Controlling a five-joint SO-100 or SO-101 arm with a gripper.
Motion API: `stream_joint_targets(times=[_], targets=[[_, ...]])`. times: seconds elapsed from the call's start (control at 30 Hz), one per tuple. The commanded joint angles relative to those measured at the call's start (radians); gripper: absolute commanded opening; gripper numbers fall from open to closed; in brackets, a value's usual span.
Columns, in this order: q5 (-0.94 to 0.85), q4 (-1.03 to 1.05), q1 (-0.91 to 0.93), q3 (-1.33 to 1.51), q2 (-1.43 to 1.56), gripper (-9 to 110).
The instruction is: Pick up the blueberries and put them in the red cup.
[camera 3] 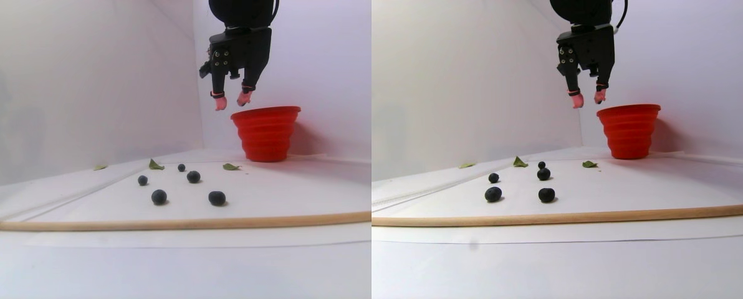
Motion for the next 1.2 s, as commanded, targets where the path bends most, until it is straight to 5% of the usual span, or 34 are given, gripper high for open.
stream_joint_targets(times=[0.0, 1.17], targets=[[0.014, 0.008, -0.025, -0.015, 0.178, 16], [0.011, 0.066, -0.163, 0.261, 0.275, 16]])
